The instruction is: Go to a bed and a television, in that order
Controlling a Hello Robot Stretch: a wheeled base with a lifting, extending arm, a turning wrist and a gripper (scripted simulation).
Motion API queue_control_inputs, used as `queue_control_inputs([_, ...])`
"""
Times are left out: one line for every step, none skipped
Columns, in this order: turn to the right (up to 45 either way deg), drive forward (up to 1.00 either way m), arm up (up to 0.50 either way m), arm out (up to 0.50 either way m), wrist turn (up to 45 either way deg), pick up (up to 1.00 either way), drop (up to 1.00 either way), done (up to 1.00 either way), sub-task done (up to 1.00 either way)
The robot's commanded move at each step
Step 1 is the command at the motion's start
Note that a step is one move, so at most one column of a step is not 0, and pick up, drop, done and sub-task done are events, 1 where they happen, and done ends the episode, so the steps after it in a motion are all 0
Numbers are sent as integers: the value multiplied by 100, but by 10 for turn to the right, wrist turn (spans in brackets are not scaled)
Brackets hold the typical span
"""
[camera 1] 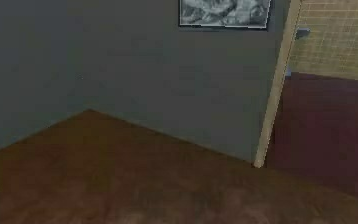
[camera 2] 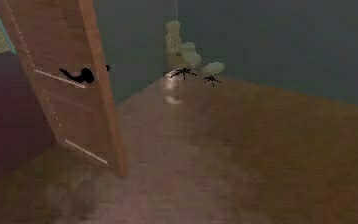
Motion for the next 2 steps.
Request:
queue_control_inputs([-450,0,0,0,0,0,0,0,0])
queue_control_inputs([-450,0,0,0,0,0,0,0,0])
